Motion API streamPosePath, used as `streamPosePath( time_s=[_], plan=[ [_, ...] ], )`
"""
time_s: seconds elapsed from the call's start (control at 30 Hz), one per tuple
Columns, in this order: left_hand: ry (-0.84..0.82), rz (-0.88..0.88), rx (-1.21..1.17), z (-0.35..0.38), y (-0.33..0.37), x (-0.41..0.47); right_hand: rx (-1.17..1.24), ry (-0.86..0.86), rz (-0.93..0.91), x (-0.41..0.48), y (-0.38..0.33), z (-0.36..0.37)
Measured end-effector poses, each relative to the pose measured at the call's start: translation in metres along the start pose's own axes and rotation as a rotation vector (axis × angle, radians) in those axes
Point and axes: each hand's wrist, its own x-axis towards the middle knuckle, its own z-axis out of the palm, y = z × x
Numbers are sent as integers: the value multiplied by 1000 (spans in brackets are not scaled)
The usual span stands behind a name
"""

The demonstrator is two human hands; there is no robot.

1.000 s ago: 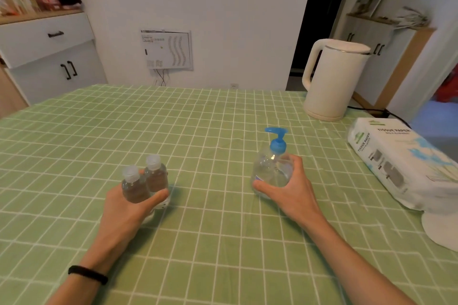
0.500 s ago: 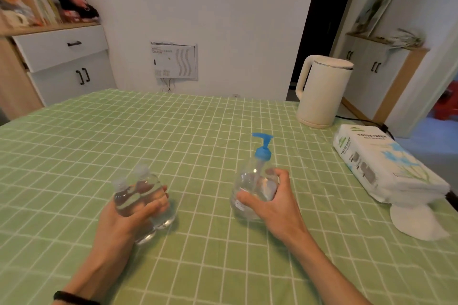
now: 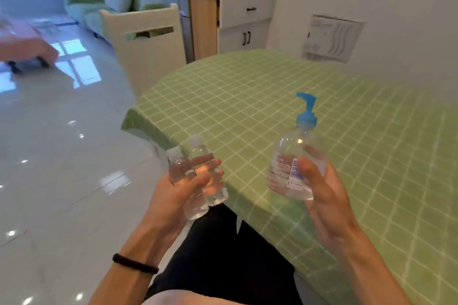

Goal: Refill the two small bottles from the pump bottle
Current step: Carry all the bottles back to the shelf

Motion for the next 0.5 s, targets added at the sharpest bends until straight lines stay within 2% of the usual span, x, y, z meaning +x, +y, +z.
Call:
streamPosePath(
  time_s=[0.17,0.5],
  plan=[
    [170,85,2,-34,16,-65,13,-271,51,-12,15,48],
    [453,130,-48,-112,-1,-151,-1,-611,215,-33,71,122]
  ],
)
